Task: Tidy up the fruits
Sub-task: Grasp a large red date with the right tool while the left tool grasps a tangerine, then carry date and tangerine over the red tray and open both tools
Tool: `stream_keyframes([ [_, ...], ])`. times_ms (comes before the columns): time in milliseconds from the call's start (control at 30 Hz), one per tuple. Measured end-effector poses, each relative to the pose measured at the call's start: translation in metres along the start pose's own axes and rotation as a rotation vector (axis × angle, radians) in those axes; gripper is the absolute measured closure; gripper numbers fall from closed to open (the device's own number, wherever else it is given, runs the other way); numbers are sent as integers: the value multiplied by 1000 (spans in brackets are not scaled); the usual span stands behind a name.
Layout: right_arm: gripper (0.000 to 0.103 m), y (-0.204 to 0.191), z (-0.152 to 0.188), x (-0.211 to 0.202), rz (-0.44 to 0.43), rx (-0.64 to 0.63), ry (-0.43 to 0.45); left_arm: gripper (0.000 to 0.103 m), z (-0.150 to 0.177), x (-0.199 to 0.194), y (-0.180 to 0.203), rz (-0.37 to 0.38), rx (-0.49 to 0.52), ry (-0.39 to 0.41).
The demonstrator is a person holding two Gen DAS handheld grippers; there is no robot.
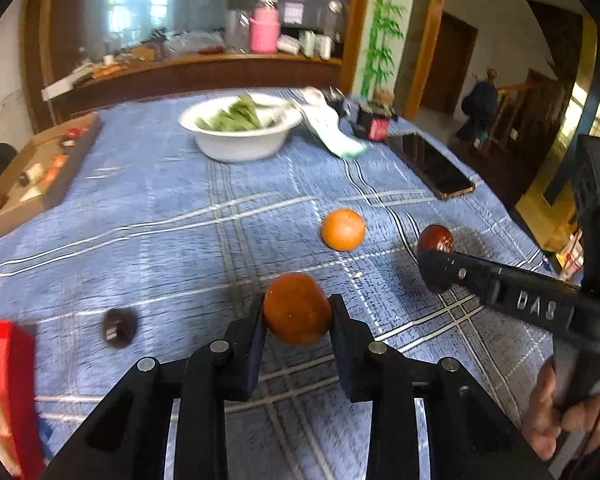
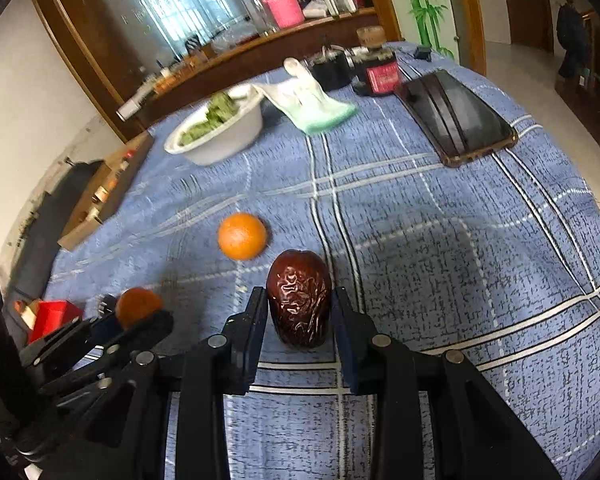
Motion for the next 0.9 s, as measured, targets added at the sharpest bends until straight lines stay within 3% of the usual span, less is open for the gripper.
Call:
stream_keyframes([
  [233,72,-12,-3,-11,-151,21,13,73,18,-31,-31,-30,-106,18],
  [533,72,-2,3,-9,-189,71,-12,72,34,-107,-82,-75,-221,109],
  [700,72,-4,9,-6,-94,23,-11,72,60,-165,-149,-195,-294,135],
  [833,72,-34,14,-17,-172,35,-39,72,93,-200,-209,-315,-347,140],
  [900,72,-69,16,-26,-228,-3,-51,72,110,-207,-235,-368,-384,124],
])
Point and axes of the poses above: each gripper's, at about its wrist camera, not at the fingertips, and x roughly the way its jaws point, y to its right, z to its underside, the point moved 8 cm from there along x, roughly the way its jaws point, and after that the axes turned 6 degrees about x, right-handed, at the moved point
